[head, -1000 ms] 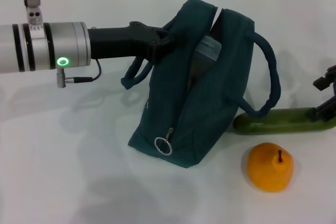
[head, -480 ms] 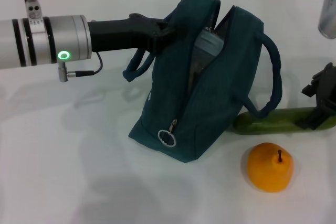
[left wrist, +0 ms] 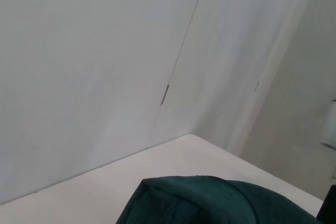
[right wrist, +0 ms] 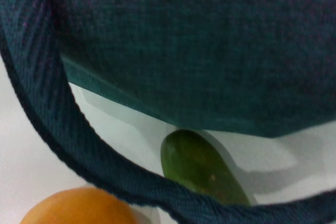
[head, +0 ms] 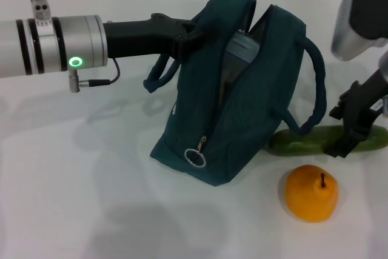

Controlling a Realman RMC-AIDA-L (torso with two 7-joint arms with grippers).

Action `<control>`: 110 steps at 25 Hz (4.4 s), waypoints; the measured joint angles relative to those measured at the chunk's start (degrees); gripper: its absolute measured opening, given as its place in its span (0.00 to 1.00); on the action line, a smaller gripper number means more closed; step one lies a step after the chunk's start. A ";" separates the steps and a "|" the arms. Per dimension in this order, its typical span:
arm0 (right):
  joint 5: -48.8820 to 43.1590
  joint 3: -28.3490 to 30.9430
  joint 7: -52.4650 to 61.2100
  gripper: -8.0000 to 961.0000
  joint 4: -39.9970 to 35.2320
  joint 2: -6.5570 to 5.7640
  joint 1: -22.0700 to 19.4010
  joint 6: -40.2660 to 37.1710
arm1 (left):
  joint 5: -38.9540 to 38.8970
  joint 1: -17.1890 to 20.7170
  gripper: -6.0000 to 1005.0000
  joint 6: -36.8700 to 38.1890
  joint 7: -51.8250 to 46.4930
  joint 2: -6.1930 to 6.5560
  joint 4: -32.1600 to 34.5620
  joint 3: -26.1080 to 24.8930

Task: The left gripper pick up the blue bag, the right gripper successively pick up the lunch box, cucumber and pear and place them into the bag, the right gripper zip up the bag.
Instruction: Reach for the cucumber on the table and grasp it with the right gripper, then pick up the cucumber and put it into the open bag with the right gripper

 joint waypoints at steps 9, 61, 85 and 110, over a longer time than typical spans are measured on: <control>1.28 -3.50 0.92 0.82 3.36 0.11 1.13 2.63 | 0.34 0.00 0.05 -0.05 0.02 0.10 0.24 -0.03; 61.24 25.33 -34.35 0.61 3.80 -0.51 -19.67 4.50 | -0.95 0.53 0.05 2.47 5.61 0.83 0.79 -1.67; 82.49 8.41 -53.11 0.61 29.36 0.23 -7.76 3.64 | -2.81 1.82 0.05 3.02 5.78 0.12 3.40 -1.38; 88.27 2.64 -67.24 0.64 35.02 0.23 -10.12 5.95 | -2.80 1.51 0.05 2.43 5.38 0.07 2.99 -1.23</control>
